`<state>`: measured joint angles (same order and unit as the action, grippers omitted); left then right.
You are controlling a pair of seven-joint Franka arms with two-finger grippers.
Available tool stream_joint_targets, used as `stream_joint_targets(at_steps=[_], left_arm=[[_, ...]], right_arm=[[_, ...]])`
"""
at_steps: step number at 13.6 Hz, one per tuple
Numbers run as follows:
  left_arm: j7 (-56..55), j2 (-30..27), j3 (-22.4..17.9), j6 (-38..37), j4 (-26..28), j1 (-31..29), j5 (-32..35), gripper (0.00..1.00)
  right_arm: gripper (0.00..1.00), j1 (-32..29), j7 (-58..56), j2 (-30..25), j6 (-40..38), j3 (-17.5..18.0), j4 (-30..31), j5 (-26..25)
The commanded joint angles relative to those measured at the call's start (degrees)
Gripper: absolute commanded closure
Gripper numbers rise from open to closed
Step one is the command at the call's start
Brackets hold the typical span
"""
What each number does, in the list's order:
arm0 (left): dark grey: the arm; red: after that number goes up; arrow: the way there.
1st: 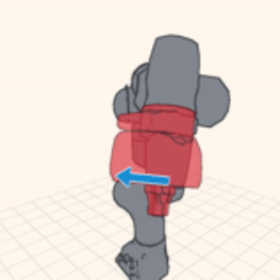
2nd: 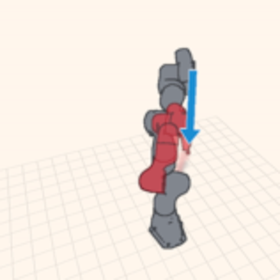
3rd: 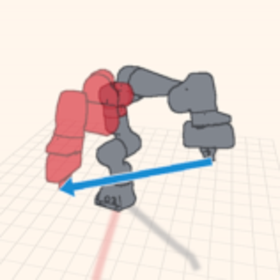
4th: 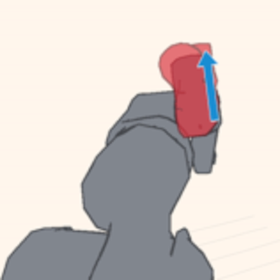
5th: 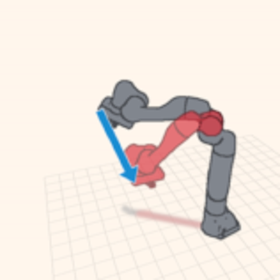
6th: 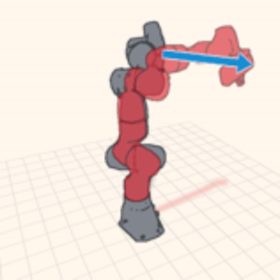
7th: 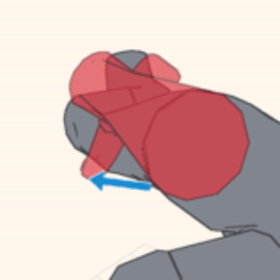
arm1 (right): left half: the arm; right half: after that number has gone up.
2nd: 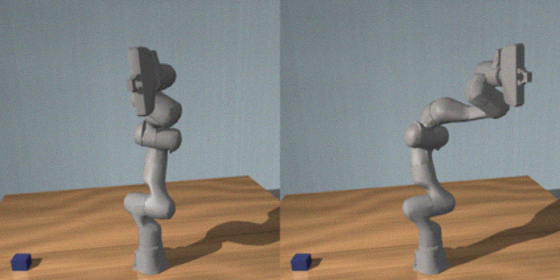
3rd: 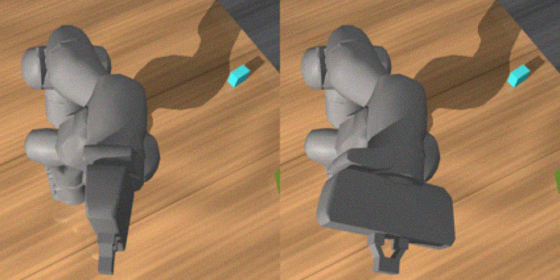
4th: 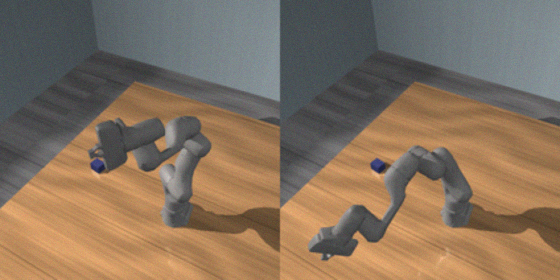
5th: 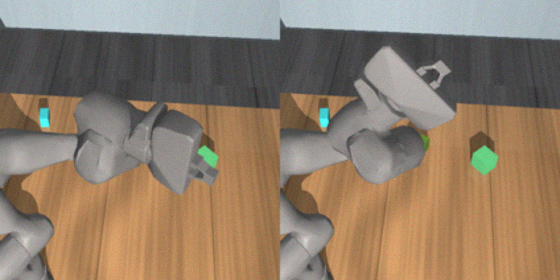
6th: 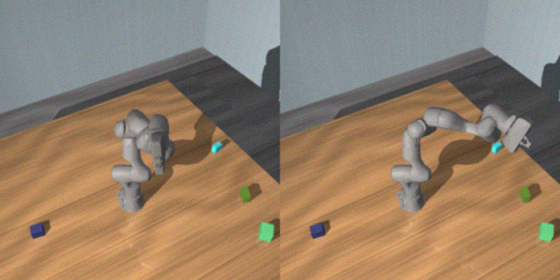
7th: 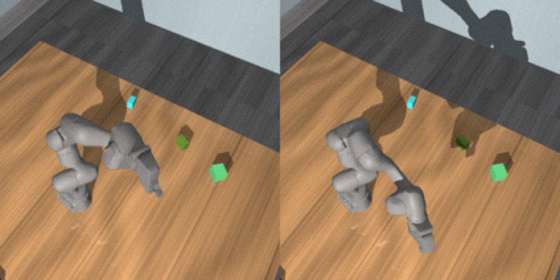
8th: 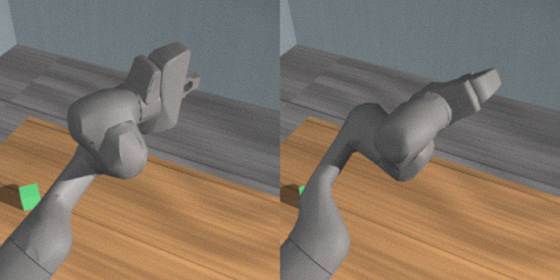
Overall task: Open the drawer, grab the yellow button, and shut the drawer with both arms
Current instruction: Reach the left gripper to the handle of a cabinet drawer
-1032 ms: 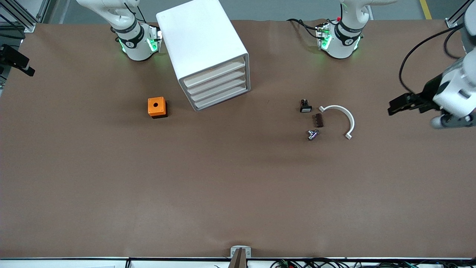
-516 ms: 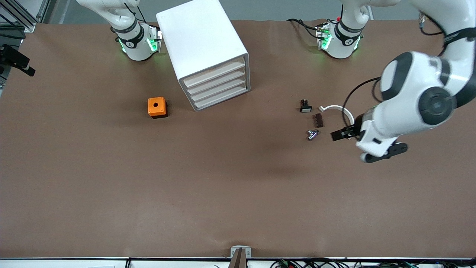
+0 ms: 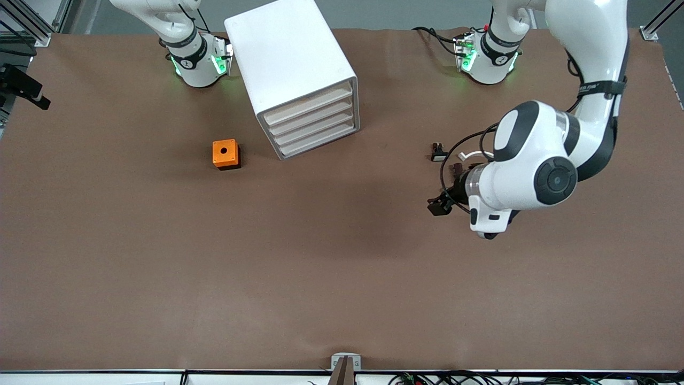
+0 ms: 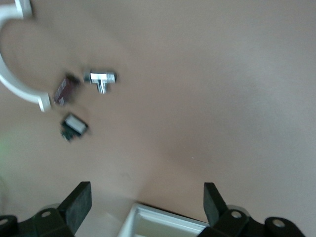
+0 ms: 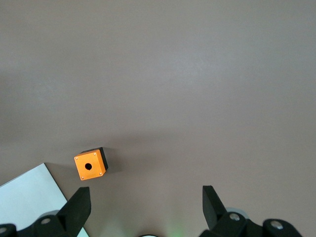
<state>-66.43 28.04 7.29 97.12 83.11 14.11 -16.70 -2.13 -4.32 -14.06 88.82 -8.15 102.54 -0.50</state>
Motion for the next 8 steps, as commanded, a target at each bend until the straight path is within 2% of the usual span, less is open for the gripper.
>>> stream_joint_targets(at_steps=[1, 4, 8], left_arm=[[-12.27, 3.59, -0.17, -1.06, -1.98, 1.52, -3.85, 0.0], [-28.71, 7.19, -0.08, -1.32, -2.77, 2.49, -11.05, 0.0], [-44.29, 11.24, 0.01, -9.66, -4.09, 4.6, -18.88, 0.0]], right_arm=[[0.0, -0.68, -0.17, -0.79, -0.05, 0.33, 0.2, -0.12], [0.0, -0.68, -0.17, -0.79, -0.05, 0.33, 0.2, -0.12], [0.0, -0.68, -0.17, -0.79, -0.14, 0.33, 0.2, -0.03]])
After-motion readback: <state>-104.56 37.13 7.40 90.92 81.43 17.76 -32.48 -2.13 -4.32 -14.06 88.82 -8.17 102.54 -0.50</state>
